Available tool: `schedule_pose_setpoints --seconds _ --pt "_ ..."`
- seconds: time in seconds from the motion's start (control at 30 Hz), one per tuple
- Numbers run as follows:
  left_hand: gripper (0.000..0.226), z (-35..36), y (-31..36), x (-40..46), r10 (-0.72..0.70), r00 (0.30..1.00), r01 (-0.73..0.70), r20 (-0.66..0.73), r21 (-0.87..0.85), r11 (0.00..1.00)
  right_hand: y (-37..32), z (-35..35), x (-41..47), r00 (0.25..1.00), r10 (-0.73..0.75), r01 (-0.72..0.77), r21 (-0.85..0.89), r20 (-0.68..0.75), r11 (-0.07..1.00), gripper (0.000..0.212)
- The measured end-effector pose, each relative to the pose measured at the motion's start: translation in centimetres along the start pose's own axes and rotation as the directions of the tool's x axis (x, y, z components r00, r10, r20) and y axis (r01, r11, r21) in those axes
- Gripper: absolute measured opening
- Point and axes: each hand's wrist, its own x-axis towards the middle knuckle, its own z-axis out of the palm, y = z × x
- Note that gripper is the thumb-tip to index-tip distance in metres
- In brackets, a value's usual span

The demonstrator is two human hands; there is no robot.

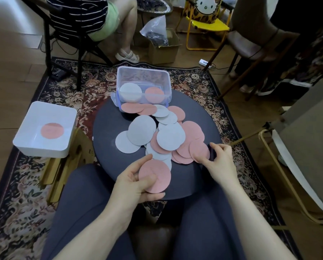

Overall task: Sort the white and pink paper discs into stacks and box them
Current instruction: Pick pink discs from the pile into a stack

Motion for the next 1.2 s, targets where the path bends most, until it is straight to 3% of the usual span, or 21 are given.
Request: schedule_pose_setpoints --seconds 0.1,0.3,0.47,0.57,0.7,0.77,0.93,1.03,1.1,1.2 --pt "0.050 -0.2 0.0 0.2 -0.008 1.000 0.008 -0.001 -0.009 1.000 0.1 0.3 -0.1 0.999 -0.035 0.036 0.013 -0.009 0.999 0.059" --pt "0.050 -0.2 0.1 0.4 -0.008 1.000 0.008 -0.008 -0.004 1.000 0.2 1.0 -0.8 0.992 0.053 -0.019 0.285 -0.110 0.958 0.041" --pt "0.049 -0.3 -0.1 0.4 -0.006 1.000 0.006 -0.009 -0.012 1.000 -0.1 0.4 -2.0 0.985 0.137 -0.029 0.676 -0.107 0.736 0.018" --pt "0.049 -0.3 -0.2 0.5 -0.006 1.000 0.006 -0.015 -0.003 1.000 -1.3 0.7 -3.8 0.992 0.124 -0.076 0.787 -0.001 0.612 0.014" --pt "0.037 -0.1 -0.1 0.4 0.011 1.000 -0.010 -0.029 0.007 1.000 -3.3 1.9 -6.6 0.979 -0.008 -0.155 0.776 0.202 0.611 0.010" --pt "0.030 0.0 0.0 0.2 0.028 0.999 -0.027 -0.024 0.018 0.999 -4.1 2.4 -7.6 0.970 -0.039 -0.166 0.772 0.240 0.614 0.009" --pt "0.040 -0.1 0.0 0.2 0.034 0.999 -0.033 -0.023 0.016 0.999 -4.8 3.3 -8.1 0.956 -0.064 -0.172 0.728 0.285 0.664 0.006" --pt "0.045 -0.3 0.0 0.5 0.045 0.998 -0.043 -0.050 0.022 0.999 -5.0 2.9 -7.2 0.977 -0.057 -0.104 0.694 0.205 0.713 0.005" --pt "0.044 -0.4 0.0 0.6 0.046 0.997 -0.046 -0.056 0.004 0.999 -4.5 2.6 -5.7 0.999 -0.016 -0.016 0.630 0.045 0.777 0.005" --pt "0.042 -0.5 0.0 0.8 0.041 0.997 -0.042 -0.061 -0.019 0.999 -3.4 2.0 -3.0 0.995 -0.011 0.045 0.350 -0.098 0.935 0.023"
